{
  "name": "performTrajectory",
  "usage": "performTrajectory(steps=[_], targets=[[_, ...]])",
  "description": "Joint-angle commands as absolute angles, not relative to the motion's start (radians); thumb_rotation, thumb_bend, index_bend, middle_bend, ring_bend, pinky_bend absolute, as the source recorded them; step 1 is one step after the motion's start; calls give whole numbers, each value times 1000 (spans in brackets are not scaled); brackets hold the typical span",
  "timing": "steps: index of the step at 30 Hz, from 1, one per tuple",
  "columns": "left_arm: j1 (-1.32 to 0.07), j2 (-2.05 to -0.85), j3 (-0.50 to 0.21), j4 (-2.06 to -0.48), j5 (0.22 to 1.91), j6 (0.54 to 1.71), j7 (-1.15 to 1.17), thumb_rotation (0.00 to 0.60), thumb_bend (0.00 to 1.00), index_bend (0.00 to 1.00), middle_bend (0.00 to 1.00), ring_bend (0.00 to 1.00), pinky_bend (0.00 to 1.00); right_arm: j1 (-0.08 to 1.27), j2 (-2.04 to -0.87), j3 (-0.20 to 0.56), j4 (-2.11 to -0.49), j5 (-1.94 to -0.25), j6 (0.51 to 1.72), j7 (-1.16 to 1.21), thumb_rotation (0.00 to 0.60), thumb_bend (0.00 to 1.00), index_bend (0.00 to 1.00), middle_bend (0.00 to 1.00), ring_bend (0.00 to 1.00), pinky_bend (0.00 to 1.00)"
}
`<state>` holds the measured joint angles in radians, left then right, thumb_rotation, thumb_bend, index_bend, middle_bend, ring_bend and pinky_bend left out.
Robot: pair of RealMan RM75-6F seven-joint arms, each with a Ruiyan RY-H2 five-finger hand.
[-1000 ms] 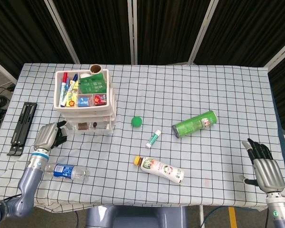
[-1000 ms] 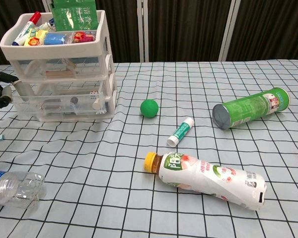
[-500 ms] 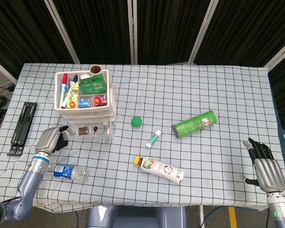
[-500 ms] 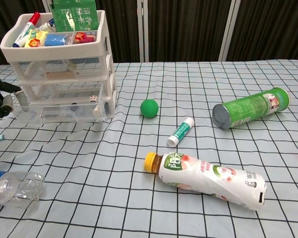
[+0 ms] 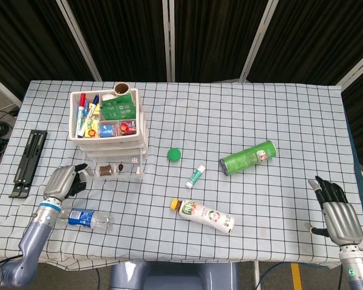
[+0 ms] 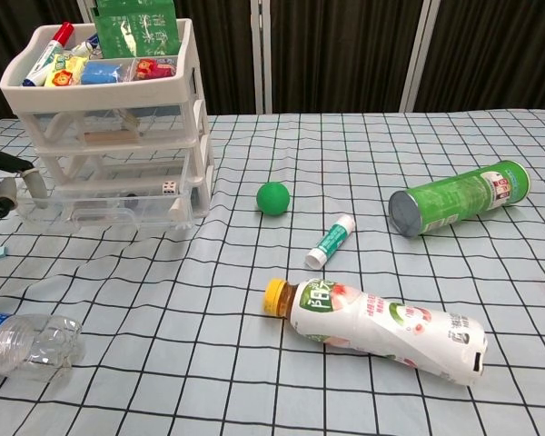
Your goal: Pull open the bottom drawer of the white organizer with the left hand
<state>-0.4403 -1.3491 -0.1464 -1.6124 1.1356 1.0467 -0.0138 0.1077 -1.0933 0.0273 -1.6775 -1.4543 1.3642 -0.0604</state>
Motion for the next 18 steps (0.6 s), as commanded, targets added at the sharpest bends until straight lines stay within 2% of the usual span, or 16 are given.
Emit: performTrajectory(steps=[1, 18], targets=[[-435, -1340, -138, -1619, 1146, 1047, -18, 600, 929, 540, 884, 849, 699, 107, -1093, 27, -1678, -1455, 1365, -61, 600, 18, 0, 0, 0, 0], [-422, -1334, -103, -1627, 1176, 1043, -21, 600, 928, 539, 884, 849, 699, 107, -1094, 26, -1680, -1454, 1363, -64, 600, 19, 0, 0, 0, 0]])
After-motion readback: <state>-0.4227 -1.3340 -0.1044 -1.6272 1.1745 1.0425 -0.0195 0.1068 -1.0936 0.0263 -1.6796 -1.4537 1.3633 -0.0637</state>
